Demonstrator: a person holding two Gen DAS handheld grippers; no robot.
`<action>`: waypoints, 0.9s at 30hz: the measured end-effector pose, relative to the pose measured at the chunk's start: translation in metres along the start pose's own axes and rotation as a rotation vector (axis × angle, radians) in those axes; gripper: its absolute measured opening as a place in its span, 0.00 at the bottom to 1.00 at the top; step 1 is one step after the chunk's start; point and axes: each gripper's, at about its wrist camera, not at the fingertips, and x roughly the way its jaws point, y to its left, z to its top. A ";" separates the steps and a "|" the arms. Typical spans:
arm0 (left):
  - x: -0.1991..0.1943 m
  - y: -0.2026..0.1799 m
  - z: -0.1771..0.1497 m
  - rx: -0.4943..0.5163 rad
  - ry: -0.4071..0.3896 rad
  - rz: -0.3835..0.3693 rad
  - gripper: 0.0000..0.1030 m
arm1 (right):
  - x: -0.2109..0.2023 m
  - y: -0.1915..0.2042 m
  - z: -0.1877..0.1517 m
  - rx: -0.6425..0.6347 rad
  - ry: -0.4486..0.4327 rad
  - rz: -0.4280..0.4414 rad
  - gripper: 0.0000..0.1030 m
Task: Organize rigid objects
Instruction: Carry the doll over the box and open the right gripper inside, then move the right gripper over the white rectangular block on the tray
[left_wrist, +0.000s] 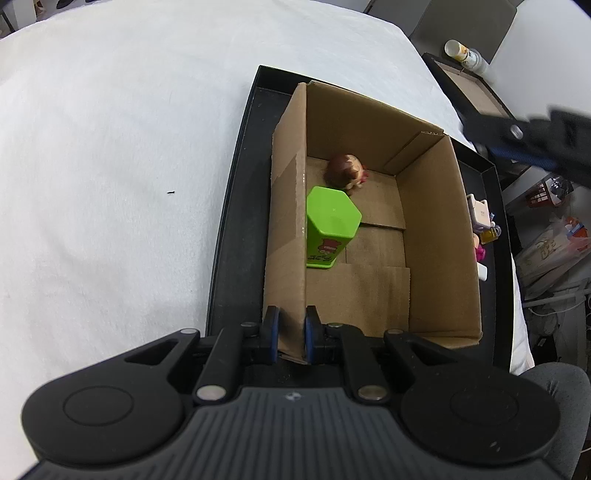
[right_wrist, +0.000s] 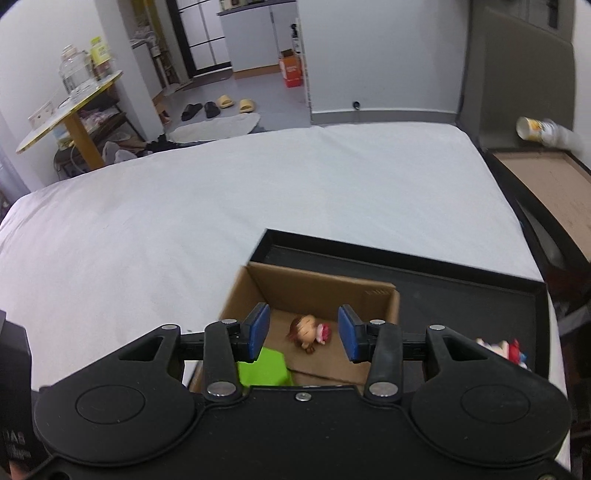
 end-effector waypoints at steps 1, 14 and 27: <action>0.000 0.000 0.000 0.001 0.000 0.002 0.12 | -0.002 -0.004 -0.003 0.009 0.001 -0.004 0.41; -0.001 -0.005 0.000 0.000 0.000 0.028 0.12 | -0.025 -0.038 -0.030 0.101 -0.006 -0.016 0.42; -0.004 -0.010 -0.001 -0.005 -0.012 0.059 0.11 | -0.044 -0.081 -0.055 0.166 -0.025 -0.034 0.50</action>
